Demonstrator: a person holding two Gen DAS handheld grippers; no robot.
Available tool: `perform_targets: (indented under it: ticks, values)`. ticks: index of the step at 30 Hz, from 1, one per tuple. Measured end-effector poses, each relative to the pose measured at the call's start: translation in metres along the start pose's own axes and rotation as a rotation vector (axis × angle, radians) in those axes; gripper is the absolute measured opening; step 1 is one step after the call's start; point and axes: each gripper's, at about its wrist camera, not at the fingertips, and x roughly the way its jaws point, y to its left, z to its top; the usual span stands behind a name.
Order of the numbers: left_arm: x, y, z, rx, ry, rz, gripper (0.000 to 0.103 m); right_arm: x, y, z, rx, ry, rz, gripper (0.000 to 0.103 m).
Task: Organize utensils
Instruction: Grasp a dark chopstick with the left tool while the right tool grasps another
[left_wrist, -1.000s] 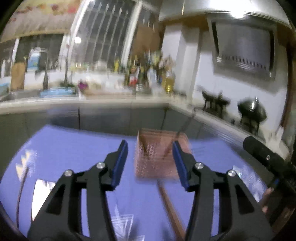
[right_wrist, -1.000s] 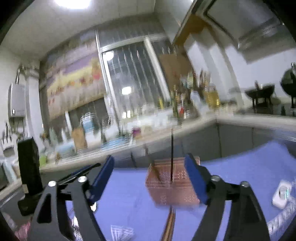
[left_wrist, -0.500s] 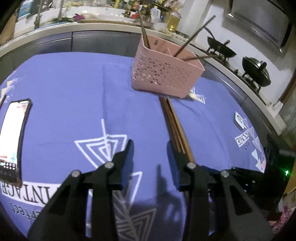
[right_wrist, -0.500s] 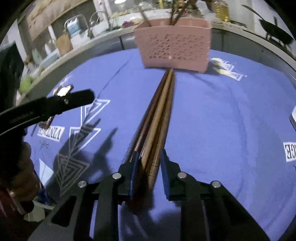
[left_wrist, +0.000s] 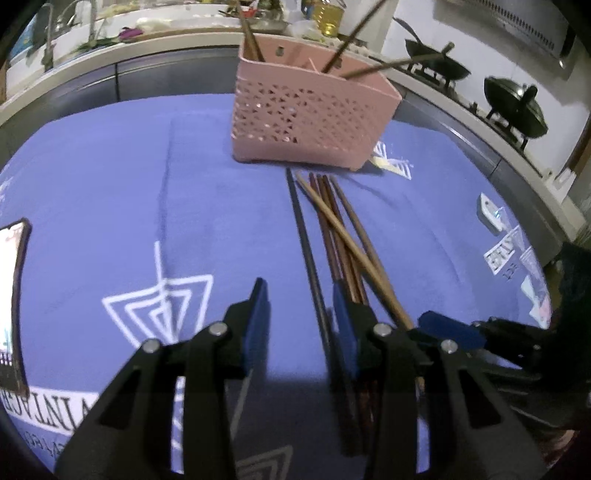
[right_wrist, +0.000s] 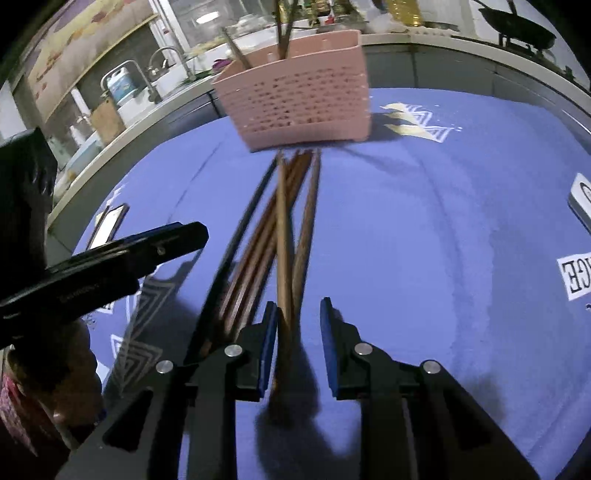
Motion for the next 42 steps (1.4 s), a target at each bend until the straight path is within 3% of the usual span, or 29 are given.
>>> perform_targets:
  ticks: [12, 23, 28, 33, 37, 42]
  values:
    - [0.028, -0.012, 0.013, 0.073, 0.043, 0.094, 0.030, 0.012, 0.006, 0.026, -0.088, -0.035, 0.005, 0.025]
    - [0.049, -0.017, 0.041, 0.131, 0.053, 0.160, 0.027, 0.035, 0.005, 0.063, -0.195, -0.001, -0.016, 0.021]
    - [0.056, -0.017, 0.048, 0.149, 0.054, 0.160, 0.027, 0.035, -0.018, 0.067, -0.124, 0.005, 0.007, 0.009]
    - [0.062, -0.016, 0.054, 0.161, 0.053, 0.154, 0.027, 0.032, -0.044, 0.069, 0.002, 0.021, 0.092, 0.009]
    - [0.066, -0.017, 0.059, 0.165, 0.054, 0.154, 0.027, 0.034, -0.039, 0.073, -0.035, 0.020, 0.065, 0.009]
    - [0.069, -0.018, 0.063, 0.165, 0.063, 0.128, 0.008, 0.040, -0.027, 0.083, -0.086, 0.019, 0.026, 0.009]
